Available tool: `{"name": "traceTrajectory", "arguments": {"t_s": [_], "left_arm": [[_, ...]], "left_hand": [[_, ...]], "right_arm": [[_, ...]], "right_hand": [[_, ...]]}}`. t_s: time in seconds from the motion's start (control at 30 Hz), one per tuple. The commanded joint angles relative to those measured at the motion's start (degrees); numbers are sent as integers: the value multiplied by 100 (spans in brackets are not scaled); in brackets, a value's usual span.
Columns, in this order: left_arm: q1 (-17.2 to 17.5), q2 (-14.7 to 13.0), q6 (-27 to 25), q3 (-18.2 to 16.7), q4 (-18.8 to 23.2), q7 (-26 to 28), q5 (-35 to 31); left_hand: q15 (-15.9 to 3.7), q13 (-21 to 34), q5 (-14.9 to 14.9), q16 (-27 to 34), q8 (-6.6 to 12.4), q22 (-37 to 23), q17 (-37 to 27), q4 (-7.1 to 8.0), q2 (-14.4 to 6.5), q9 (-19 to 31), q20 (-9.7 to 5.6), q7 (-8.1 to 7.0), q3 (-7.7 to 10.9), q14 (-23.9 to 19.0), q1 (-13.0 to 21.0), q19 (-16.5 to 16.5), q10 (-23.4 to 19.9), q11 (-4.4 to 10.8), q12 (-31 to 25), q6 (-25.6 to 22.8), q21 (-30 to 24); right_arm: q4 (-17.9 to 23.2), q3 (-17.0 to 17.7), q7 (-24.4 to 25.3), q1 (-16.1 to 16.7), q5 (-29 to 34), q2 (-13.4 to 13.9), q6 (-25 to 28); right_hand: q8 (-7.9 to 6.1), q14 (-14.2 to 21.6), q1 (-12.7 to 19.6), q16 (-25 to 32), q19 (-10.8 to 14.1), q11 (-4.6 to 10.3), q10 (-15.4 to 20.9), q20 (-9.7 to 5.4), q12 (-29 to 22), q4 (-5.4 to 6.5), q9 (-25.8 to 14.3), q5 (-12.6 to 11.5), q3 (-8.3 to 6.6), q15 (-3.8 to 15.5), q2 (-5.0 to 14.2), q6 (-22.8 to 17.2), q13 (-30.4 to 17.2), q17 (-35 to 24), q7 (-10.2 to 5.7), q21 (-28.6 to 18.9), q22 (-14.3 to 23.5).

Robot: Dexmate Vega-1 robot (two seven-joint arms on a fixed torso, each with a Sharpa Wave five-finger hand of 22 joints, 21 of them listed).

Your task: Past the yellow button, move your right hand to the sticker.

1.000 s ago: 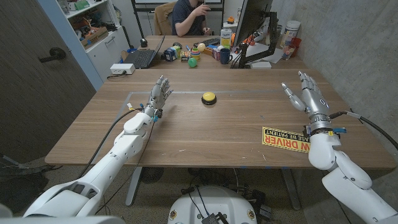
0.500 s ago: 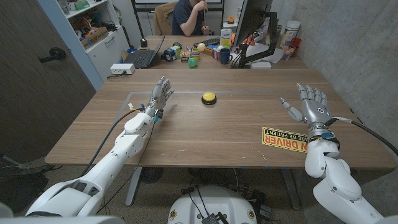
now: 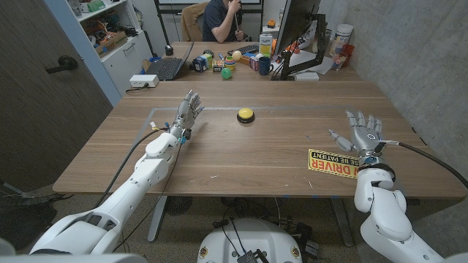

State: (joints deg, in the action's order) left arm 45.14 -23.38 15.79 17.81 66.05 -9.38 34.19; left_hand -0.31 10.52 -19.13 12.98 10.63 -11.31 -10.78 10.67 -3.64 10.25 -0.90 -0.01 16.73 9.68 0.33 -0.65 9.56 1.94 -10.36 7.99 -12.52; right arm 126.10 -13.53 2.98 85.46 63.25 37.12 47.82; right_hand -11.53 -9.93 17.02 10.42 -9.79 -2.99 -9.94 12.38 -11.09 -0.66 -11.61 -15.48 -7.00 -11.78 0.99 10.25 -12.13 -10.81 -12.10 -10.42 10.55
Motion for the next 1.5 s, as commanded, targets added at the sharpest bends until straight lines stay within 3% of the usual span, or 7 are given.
{"name": "traceTrajectory", "arguments": {"t_s": [0.03,0.27,0.57,0.77,0.93,1.13,1.5], "left_arm": [[49,-23,-22,-34,34,-6,35],[54,-47,-51,-35,58,5,27],[67,-65,-84,-36,88,20,28],[83,-69,-90,-41,111,47,27],[89,-62,-87,-37,121,58,27],[96,-60,-88,-35,144,101,13],[108,-63,-74,-32,175,129,3]], "left_hand": [[14,25,-26,14,21,-34,-18,7,-607,27,-32,-9,-21,102,-14,-10,91,-2,-37,46,-16],[18,25,-28,14,20,-34,-18,7,-607,27,-24,-10,-25,101,-13,-13,97,-11,-35,50,-14],[8,25,-31,12,19,-34,-18,7,-610,27,-30,-17,-30,104,-12,-16,97,-5,-35,53,-13],[8,25,-33,12,21,-34,-18,6,-612,28,-26,-15,-32,104,-11,-13,95,-8,-37,49,-14],[16,25,-34,11,20,-34,-18,5,-612,27,-26,-20,-33,106,-9,-18,101,-13,-35,53,-12],[13,25,-36,9,15,-34,-18,4,-612,28,-21,-23,-36,109,-7,-21,106,-10,-33,67,-10],[16,25,-39,6,9,-34,-18,3,-609,29,-12,-35,-41,117,-6,-38,116,1,-31,93,-4]], "right_arm": [[-222,-243,-701,-151,190,105,283],[-406,-247,-682,-206,-26,88,272],[-517,-121,-129,-143,-539,-52,185],[-582,-83,209,-110,-795,-58,165],[-613,-42,430,-101,-1075,-43,69],[-591,-25,566,-118,-1333,13,66],[-544,-101,618,-196,-1647,197,196]], "right_hand": [[-11,-1677,135,46,-1450,-36,-1926,22,-40,-81,-17,-63,-10,-55,23,1102,-13,-21,-51,-58,29],[5,-1811,254,46,-1481,52,-1964,23,-78,-134,-20,-99,7,-52,45,1223,-11,-17,-51,-74,33],[-292,-802,549,366,-1000,586,-808,18,-333,-216,4,-264,79,289,249,119,62,34,-50,-248,65],[-356,-167,800,464,-413,758,-306,12,-328,-329,40,-370,83,534,335,-429,107,69,-53,-398,78],[-361,521,1223,436,610,918,273,6,-233,-515,78,-504,53,713,472,-1132,151,97,-57,-616,54],[-348,1624,1625,318,1775,1023,1756,14,-274,-646,93,-617,220,1046,369,-2492,164,110,-56,-600,-17],[-276,1918,1688,278,2033,1013,2066,16,-213,-637,99,-646,299,1383,319,-2784,152,110,-59,-538,-23]]}}
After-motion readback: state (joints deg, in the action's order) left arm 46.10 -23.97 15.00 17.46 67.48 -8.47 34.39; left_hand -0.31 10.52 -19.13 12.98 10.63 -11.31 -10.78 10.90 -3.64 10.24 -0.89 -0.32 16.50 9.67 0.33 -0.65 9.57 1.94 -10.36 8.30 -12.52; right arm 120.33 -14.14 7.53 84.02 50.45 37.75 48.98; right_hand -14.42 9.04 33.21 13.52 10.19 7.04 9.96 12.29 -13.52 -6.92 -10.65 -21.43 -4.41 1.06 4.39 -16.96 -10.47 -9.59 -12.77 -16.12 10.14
